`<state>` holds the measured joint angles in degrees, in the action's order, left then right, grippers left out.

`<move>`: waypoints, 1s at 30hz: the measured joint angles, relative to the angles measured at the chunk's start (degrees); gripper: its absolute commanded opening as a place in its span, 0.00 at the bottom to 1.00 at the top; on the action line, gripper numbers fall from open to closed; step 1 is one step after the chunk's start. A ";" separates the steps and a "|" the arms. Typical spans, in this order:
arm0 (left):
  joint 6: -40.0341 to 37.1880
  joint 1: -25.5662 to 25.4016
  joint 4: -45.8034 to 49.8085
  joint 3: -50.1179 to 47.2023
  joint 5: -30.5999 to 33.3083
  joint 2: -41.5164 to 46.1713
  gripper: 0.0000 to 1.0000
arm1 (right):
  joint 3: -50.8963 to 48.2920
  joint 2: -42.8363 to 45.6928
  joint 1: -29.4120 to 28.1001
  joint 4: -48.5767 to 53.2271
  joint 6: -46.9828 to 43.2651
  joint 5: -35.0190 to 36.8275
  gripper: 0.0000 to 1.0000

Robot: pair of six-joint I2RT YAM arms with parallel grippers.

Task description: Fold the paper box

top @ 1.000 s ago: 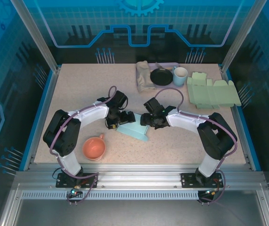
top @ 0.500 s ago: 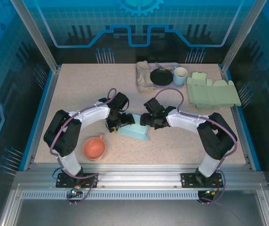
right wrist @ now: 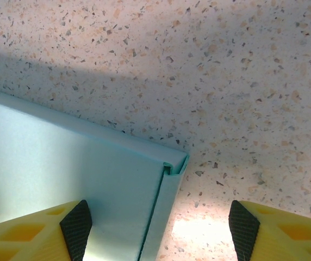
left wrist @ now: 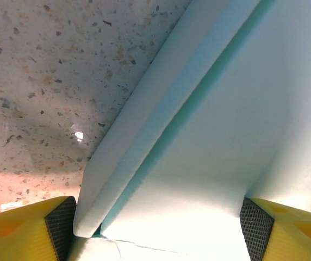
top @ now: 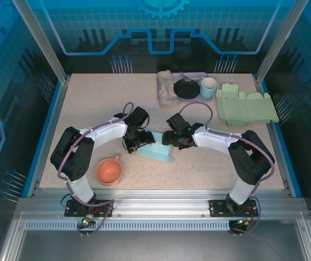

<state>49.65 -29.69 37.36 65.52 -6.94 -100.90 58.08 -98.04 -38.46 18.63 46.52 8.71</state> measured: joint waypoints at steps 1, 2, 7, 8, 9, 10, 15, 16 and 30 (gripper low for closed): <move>0.00 0.00 0.02 0.00 0.04 0.00 0.81 | -0.07 0.09 0.00 -0.07 0.00 0.02 0.71; 0.00 0.00 0.02 0.00 0.04 0.00 0.81 | -0.13 0.15 0.00 -0.11 0.00 0.04 0.71; 0.00 -0.07 -0.13 -0.13 0.02 0.00 0.81 | -1.09 1.25 0.00 -0.13 0.13 0.04 0.71; 0.00 -0.11 -0.20 -0.15 0.02 0.00 0.81 | -1.33 1.68 -0.02 0.17 0.15 0.07 0.71; 0.00 -0.11 -0.24 -0.20 0.02 0.00 0.81 | -1.57 2.16 -0.09 0.81 0.13 0.09 0.71; 0.00 -0.13 -0.39 -0.31 0.02 0.00 0.81 | -1.88 2.82 -0.17 1.77 0.15 0.24 0.71; 0.04 -0.17 -0.79 -0.44 0.02 0.00 0.81 | -1.97 5.60 -1.81 7.02 0.87 0.96 0.70; 0.07 -0.17 -0.81 -0.46 0.02 0.00 0.81 | -1.97 6.32 -2.51 7.89 1.31 1.31 0.70; 1.18 -0.17 -2.08 -0.98 0.02 0.00 0.80 | -6.71 10.99 -9.86 6.10 11.61 -0.66 0.60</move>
<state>50.83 -29.87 35.29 64.53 -6.92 -100.90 51.37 -87.05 -48.31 24.73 58.13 8.05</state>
